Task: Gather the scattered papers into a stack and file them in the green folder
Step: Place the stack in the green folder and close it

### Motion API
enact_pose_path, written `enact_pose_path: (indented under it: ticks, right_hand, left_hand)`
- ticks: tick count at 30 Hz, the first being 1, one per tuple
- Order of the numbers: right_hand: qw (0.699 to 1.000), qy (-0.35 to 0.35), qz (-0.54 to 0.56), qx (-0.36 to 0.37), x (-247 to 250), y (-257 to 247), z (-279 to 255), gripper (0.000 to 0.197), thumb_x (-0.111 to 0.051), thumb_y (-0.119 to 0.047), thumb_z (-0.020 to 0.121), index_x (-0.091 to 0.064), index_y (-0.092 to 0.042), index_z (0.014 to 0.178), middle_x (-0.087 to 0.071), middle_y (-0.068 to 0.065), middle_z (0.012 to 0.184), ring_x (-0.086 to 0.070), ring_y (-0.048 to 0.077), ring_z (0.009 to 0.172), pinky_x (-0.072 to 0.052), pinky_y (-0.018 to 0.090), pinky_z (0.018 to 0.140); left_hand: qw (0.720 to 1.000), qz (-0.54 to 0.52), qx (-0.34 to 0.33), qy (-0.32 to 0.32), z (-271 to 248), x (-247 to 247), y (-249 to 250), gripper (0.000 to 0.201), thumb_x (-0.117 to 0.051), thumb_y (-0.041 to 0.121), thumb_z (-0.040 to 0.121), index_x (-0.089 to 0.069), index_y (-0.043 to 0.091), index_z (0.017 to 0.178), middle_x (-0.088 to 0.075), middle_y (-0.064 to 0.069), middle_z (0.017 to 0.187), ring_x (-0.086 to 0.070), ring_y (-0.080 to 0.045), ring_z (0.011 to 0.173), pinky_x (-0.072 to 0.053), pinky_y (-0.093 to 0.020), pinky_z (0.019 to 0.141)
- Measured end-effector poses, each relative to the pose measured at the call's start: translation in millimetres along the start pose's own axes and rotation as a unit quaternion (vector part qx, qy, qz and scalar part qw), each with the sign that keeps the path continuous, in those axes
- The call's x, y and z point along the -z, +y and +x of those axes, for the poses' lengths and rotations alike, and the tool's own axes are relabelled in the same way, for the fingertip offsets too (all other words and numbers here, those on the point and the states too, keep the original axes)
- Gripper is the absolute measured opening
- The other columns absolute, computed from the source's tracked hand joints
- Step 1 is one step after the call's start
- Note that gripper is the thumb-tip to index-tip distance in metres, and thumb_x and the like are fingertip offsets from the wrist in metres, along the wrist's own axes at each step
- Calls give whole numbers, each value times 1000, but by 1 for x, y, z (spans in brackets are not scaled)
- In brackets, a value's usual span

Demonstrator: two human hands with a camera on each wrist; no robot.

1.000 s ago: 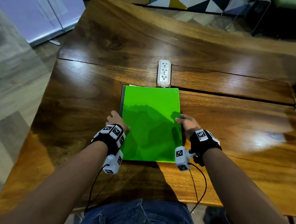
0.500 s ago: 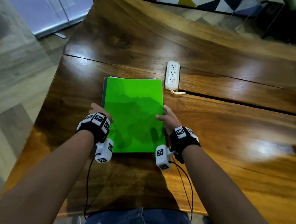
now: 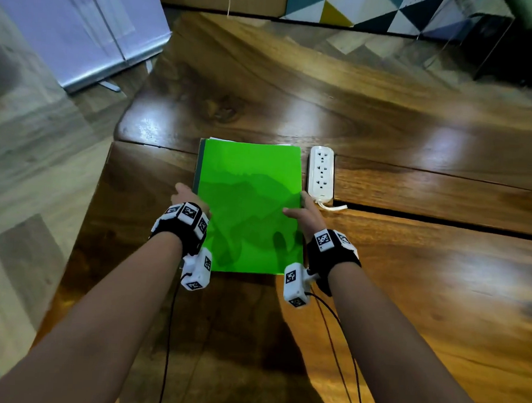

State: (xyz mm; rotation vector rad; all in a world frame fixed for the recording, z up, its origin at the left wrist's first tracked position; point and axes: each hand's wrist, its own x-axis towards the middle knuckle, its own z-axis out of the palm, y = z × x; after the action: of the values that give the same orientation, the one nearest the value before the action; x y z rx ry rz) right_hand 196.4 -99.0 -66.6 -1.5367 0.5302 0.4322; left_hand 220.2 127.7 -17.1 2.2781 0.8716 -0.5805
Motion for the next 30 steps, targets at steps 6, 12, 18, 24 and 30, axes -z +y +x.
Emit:
enact_pose_path:
  ticks: [6, 12, 18, 24, 30]
  right_hand:
    - [998, 20, -59, 1, 16, 21, 34, 111, -77, -44, 50, -27, -20, 147, -38, 9, 150, -39, 28, 136, -35, 52, 111]
    - [997, 62, -50, 17, -2, 7, -25, 91, -69, -36, 69, -27, -16, 147, -36, 9, 151, -37, 29, 138, -33, 51, 112]
    - [995, 41, -96, -12, -1, 9, -45, 77, -57, -27, 92, -10, -23, 152, -20, 4, 158, -25, 28, 143, -30, 45, 112]
    - [991, 41, -128, -27, 5, -2, -37, 83, -61, -28, 89, -9, -20, 152, -18, 7, 158, -23, 30, 144, -28, 46, 114]
    - [989, 35, -142, -28, 6, -5, -36, 88, -64, -30, 87, -5, -20, 153, -14, 7, 159, -20, 30, 145, -27, 46, 114]
  left_hand:
    - [998, -2, -53, -16, 21, 2, 5, 71, -80, 12, 72, -37, 8, 128, -49, -19, 132, -53, -39, 117, -45, -45, 98]
    - [999, -4, -34, -1, 10, -9, -8, 76, -78, 13, 74, -32, 3, 133, -43, -19, 138, -45, -38, 126, -44, -44, 102]
    - [996, 50, -61, 34, 7, -25, -7, 63, -72, 9, 78, -38, 0, 130, -45, -19, 136, -46, -36, 125, -42, -42, 104]
    - [994, 54, -88, 26, 13, -24, -2, 68, -75, 11, 76, -38, 2, 132, -46, -18, 136, -47, -36, 126, -43, -42, 103]
    - [991, 66, -114, 5, 16, -21, -4, 76, -78, 18, 73, -37, 2, 135, -45, -18, 138, -45, -36, 127, -42, -43, 105]
